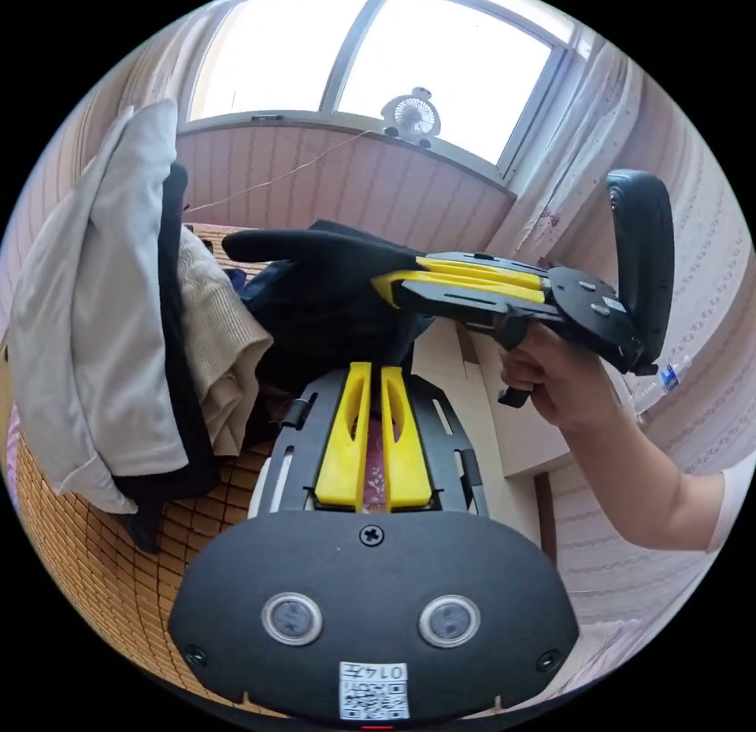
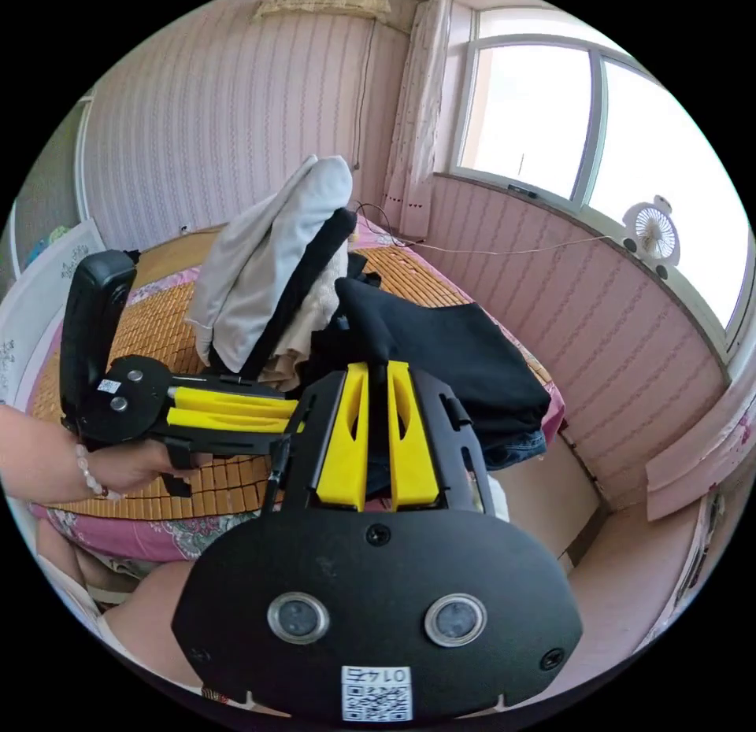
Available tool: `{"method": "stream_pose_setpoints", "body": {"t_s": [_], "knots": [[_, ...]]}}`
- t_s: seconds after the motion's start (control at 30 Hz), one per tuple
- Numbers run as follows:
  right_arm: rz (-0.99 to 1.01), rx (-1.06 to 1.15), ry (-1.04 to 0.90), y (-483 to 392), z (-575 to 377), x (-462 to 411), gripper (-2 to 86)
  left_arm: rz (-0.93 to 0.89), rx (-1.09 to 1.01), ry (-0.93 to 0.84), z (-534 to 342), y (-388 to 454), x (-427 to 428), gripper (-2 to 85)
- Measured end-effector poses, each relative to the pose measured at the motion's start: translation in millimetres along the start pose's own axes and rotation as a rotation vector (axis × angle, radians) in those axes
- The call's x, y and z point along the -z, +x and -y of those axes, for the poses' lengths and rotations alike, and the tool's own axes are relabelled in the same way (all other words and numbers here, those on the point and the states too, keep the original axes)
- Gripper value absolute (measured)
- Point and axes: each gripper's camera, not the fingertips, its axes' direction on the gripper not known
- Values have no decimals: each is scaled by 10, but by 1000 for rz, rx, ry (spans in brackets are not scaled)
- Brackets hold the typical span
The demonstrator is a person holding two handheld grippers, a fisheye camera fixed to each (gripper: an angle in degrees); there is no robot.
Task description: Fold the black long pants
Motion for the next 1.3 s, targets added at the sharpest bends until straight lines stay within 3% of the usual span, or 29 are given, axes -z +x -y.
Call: {"method": "stream_pose_setpoints", "body": {"t_s": [0.13, 0.23, 0.37, 0.47, 0.63, 0.8, 0.9, 1.03, 1.13, 1.3], "knots": [[110, -45, 203, -166, -84, 912, 30, -74, 91, 81, -368, 23, 773, -9], [223, -42, 327, -374, -130, 1495, 23, -58, 41, 112, -796, 151, 1475, -9], [421, 13, 408, -766, -113, 1941, 17, -13, 16, 141, -1410, 369, 2409, -10], [585, 71, 422, -1244, -75, 2103, 15, 11, 116, 199, -2023, 493, 3235, -10], [764, 132, 385, -2328, -163, 2107, 16, 180, 318, 318, -3234, 740, 4799, -10], [709, 102, 193, -3119, -498, 1751, 22, 381, 466, 362, -4287, 1072, 6007, -8], [672, 159, -92, -3663, -806, 1173, 28, 473, 610, 306, -5003, 1136, 6491, -3], [709, 243, -91, -4250, -1205, 1095, 31, 630, 974, 66, -6123, 988, 6689, 29], [909, 260, -85, -4513, -1255, 1137, 57, 654, 1118, -59, -6644, 1029, 6839, 45], [1242, 132, -187, -4793, -1305, 876, 75, 579, 1150, 86, -7094, 1247, 7400, 49]]}}
